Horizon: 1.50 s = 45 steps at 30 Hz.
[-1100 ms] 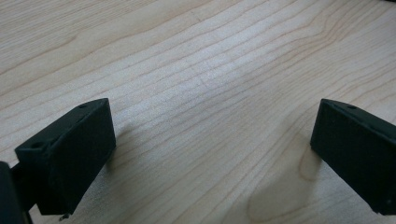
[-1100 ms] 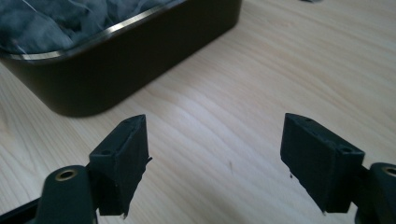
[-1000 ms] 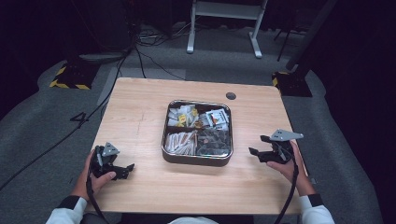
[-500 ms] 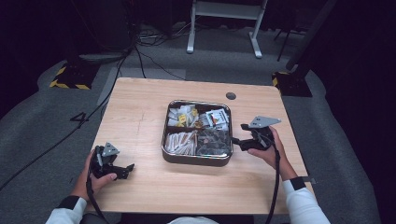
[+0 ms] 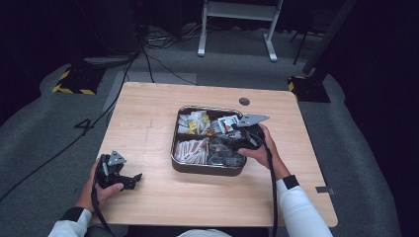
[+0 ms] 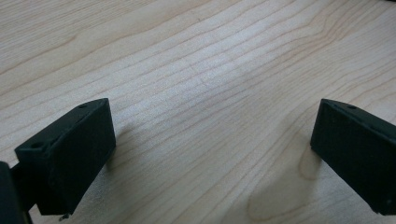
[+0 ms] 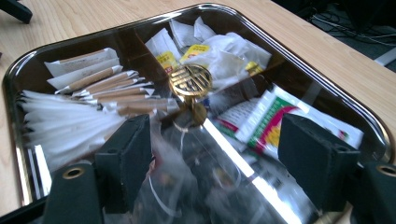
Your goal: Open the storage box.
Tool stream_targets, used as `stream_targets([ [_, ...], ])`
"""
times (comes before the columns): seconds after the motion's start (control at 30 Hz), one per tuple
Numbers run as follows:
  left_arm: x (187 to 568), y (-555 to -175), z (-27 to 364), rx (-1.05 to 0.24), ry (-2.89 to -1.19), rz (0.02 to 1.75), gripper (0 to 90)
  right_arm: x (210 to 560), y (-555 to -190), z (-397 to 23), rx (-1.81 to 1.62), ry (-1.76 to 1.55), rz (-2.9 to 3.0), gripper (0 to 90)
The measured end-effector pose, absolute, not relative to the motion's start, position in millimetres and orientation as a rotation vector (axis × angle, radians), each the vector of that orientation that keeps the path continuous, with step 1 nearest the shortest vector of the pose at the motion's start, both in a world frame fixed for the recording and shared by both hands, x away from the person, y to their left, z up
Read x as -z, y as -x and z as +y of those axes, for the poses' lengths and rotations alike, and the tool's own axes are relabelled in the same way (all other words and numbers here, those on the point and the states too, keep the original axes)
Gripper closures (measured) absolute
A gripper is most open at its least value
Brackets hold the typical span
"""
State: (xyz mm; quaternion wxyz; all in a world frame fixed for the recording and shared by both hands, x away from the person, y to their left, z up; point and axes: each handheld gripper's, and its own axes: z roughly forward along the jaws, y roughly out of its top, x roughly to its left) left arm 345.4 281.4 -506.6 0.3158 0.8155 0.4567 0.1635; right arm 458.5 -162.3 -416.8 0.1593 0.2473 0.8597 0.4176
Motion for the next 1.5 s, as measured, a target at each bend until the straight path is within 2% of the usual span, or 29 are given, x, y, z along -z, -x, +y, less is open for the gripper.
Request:
stream_targets([
  [0.27,506.3,-345.4,282.1,-0.424,-2.154,1.198,0.3,430.0,-473.4,-129.5,-1.121,-0.692,2.533,26.4],
  [0.8,506.4,-345.1,282.5,-0.425,-2.155,1.194,0.3,440.6,-489.1,-100.5,-1.113,-0.794,2.544,38.5],
  [1.1,506.5,-344.0,283.3,-0.429,-2.154,1.193,0.3,440.1,-488.5,-99.9,-1.122,-0.811,2.524,58.3],
  [1.5,506.6,-343.7,283.6,-0.427,-2.154,1.191,0.3,438.5,-487.7,-100.0,-1.112,-0.818,2.518,58.9],
])
